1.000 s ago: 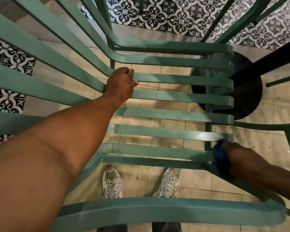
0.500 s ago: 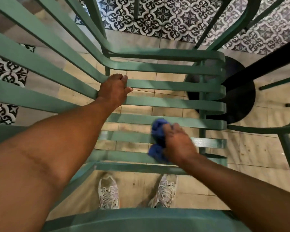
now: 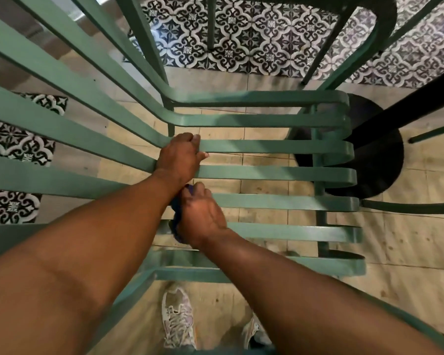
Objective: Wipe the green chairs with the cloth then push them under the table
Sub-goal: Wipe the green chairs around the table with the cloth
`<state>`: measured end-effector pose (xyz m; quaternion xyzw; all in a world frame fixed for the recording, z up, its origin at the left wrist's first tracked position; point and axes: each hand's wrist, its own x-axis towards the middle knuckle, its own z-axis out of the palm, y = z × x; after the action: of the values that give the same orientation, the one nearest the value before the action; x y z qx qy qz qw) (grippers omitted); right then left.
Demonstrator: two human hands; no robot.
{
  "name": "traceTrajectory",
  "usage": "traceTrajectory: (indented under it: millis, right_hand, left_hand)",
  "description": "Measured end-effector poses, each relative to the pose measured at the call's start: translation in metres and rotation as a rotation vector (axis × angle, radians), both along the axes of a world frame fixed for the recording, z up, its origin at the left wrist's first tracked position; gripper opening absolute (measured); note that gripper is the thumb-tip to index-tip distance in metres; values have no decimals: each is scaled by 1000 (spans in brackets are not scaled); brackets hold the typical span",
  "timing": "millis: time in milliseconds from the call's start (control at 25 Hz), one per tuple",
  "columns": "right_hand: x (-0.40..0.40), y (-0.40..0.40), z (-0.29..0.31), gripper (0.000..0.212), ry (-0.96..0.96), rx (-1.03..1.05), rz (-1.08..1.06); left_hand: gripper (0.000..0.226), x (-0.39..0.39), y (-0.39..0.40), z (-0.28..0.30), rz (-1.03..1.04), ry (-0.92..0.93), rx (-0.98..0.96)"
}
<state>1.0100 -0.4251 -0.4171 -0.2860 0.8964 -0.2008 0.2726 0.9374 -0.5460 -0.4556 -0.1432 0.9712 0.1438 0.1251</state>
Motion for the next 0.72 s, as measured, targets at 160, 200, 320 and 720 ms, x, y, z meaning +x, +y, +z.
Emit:
traceTrajectory:
  millis: [160,200,320,720]
  right_hand:
    - [-50,74,-11,47,21,57,-360]
    - [-64,117,-10,47,85,116,-464]
    - [-96,211,10,53,180,254,-971]
    - [-120,-31,-11,42,78,-64,-335]
  left_hand:
    - [53,0,-1,-2,0,0,-24]
    - [53,2,1,-2,5,11,-18]
    - [51,3,2,-2,23,37,31]
    - [30,-1,-5,-7,149,25,103]
